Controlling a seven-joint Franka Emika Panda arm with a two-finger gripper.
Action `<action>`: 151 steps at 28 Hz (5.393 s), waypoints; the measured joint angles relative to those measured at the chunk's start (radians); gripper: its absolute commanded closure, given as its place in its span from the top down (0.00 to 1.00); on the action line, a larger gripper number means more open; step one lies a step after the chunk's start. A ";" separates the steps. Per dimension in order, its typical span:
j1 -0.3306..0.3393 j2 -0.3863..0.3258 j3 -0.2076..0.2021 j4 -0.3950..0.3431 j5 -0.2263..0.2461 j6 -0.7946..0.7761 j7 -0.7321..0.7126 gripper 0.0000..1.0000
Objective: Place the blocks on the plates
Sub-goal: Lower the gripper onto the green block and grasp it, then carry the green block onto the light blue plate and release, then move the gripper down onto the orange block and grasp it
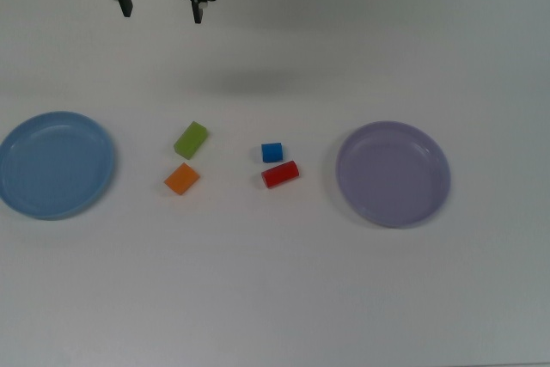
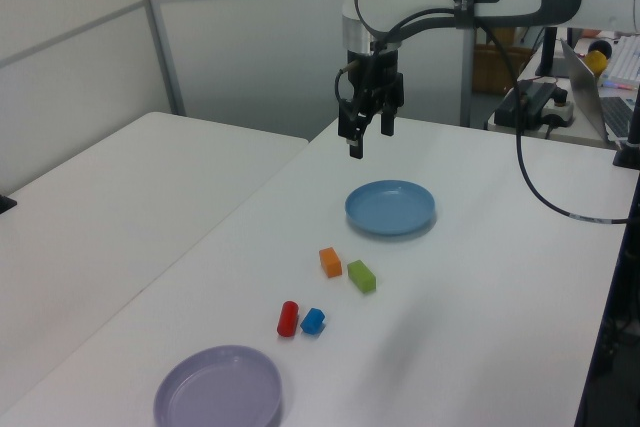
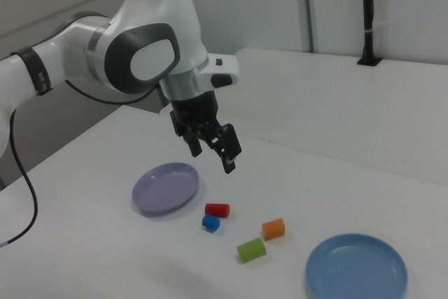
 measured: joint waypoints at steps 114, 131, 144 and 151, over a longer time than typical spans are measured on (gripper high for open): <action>-0.263 0.428 -0.031 -0.006 -0.118 0.533 -0.337 1.00; -0.120 0.429 0.001 -0.013 -0.104 0.471 0.102 1.00; -0.003 0.454 0.001 -0.030 -0.011 0.476 0.342 0.41; 0.001 0.484 0.001 -0.033 -0.011 0.510 0.367 0.00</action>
